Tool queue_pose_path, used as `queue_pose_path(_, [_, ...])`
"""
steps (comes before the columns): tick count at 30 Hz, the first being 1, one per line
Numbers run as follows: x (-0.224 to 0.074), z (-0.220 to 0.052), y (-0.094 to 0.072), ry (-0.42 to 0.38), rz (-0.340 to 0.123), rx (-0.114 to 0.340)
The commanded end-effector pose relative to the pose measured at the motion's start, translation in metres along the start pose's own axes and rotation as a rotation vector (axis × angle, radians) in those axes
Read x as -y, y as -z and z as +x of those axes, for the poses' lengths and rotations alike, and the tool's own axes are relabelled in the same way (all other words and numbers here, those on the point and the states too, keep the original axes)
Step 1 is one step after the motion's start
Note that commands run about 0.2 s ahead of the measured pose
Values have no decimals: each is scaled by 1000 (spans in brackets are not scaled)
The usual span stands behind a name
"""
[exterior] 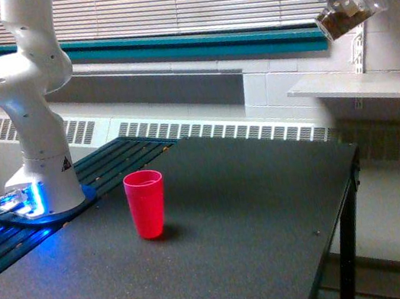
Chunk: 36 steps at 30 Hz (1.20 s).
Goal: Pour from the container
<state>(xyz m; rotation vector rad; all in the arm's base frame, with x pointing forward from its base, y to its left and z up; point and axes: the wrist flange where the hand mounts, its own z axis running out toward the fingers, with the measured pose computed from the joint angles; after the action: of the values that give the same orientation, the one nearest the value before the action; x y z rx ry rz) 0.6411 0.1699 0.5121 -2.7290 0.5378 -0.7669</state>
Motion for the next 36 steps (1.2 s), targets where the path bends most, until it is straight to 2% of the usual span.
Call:
queue_pose_path(1, [-2, 4, 2, 14, -4, -9])
queue_pose_path(19, [-27, 19, 14, 56, -11, -53])
queue_pose_path(28, [-61, 25, 25, 75, -36, -72])
queue_pose_path(36, [-107, 30, 39, 88, -76, -88])
